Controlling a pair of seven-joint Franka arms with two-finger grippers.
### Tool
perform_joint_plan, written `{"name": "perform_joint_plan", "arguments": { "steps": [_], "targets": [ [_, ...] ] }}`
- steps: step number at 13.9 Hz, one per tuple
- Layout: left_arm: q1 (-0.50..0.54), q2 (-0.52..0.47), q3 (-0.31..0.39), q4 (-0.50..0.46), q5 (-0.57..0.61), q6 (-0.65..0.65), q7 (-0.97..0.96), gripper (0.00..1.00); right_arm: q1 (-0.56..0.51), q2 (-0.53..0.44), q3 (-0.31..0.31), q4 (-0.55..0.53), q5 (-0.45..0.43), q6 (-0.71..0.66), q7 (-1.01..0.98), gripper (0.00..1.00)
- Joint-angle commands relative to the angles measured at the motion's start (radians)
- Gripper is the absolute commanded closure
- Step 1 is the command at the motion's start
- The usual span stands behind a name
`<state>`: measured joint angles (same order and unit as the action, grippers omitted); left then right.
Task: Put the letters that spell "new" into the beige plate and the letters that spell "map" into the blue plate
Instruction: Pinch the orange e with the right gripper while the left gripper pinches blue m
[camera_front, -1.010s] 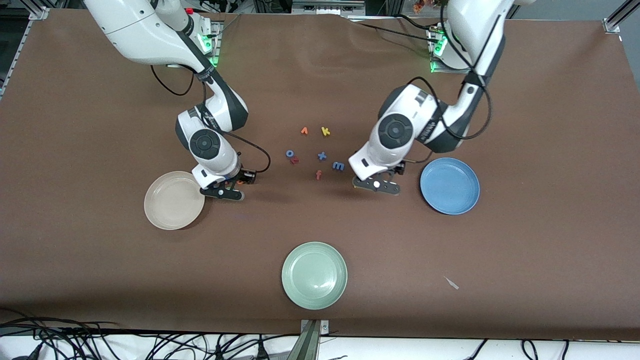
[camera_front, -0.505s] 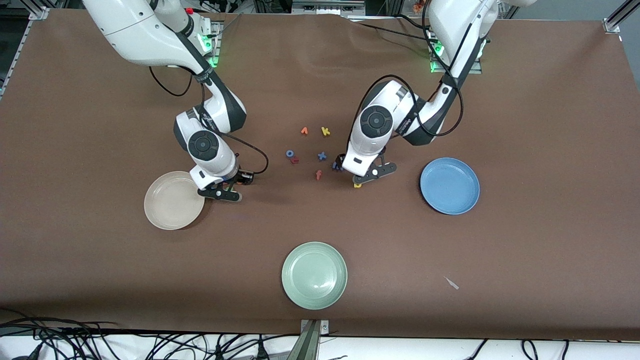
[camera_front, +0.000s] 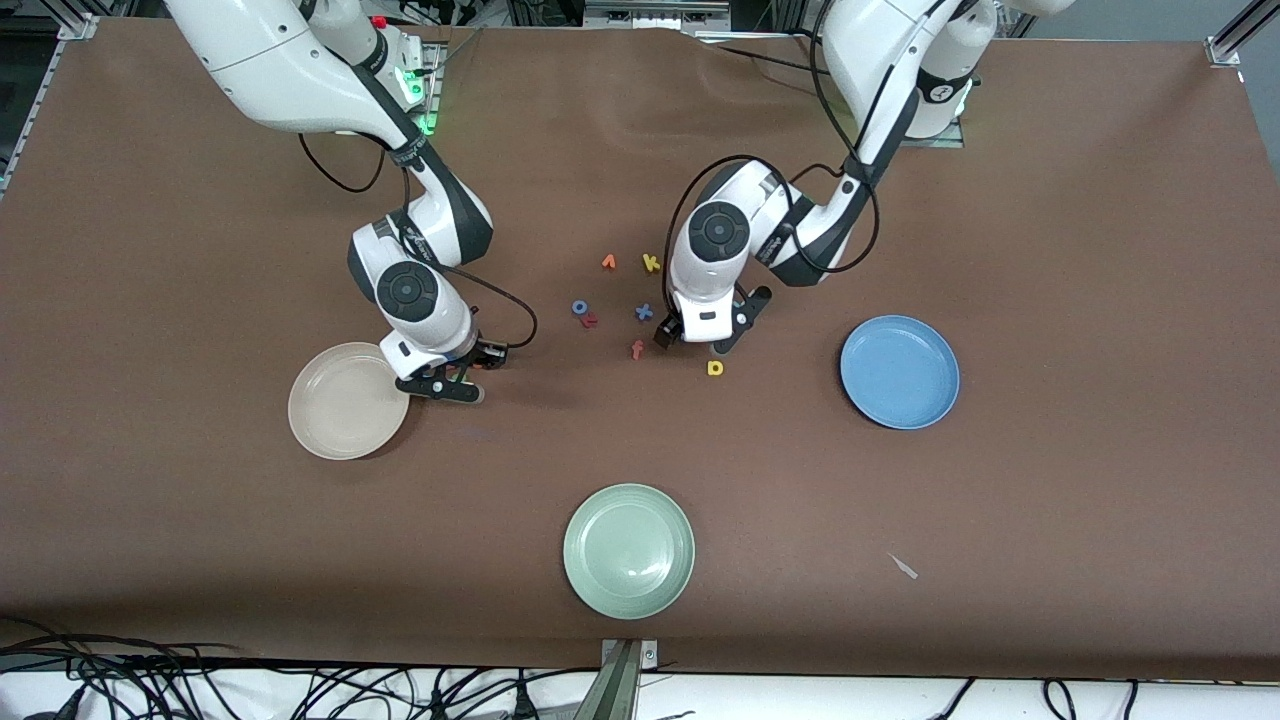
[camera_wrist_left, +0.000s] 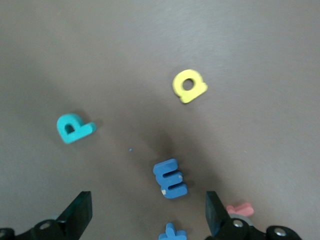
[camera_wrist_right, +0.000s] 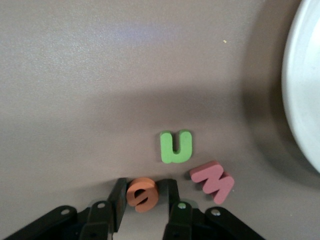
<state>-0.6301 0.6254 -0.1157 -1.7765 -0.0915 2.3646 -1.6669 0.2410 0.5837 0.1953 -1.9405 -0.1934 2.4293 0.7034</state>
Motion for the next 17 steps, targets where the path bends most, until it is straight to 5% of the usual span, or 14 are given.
{"name": "perform_joint_plan", "arguments": {
  "steps": [1,6,11,13,17],
  "targets": [
    [-0.014,0.036,0.013,0.012,-0.025,0.066,-0.062,0.0,0.0,0.005,0.001,-0.008,-0.018,0.014,0.019,0.66],
    [-0.016,0.073,0.013,0.012,-0.027,0.116,-0.065,0.28,0.0,0.002,0.0,-0.002,-0.018,0.01,0.011,0.74],
    [-0.014,0.07,0.013,0.014,-0.027,0.116,-0.092,0.84,-0.002,-0.059,-0.002,0.014,-0.018,-0.06,-0.008,0.76],
    [-0.013,0.062,0.013,0.015,-0.025,0.113,-0.09,0.93,-0.005,-0.119,-0.022,0.014,-0.018,-0.151,-0.066,0.76],
    [0.018,-0.009,0.016,0.016,-0.01,0.021,-0.013,0.95,-0.012,-0.191,-0.15,0.002,-0.017,-0.245,-0.353,0.75]
  ]
}}
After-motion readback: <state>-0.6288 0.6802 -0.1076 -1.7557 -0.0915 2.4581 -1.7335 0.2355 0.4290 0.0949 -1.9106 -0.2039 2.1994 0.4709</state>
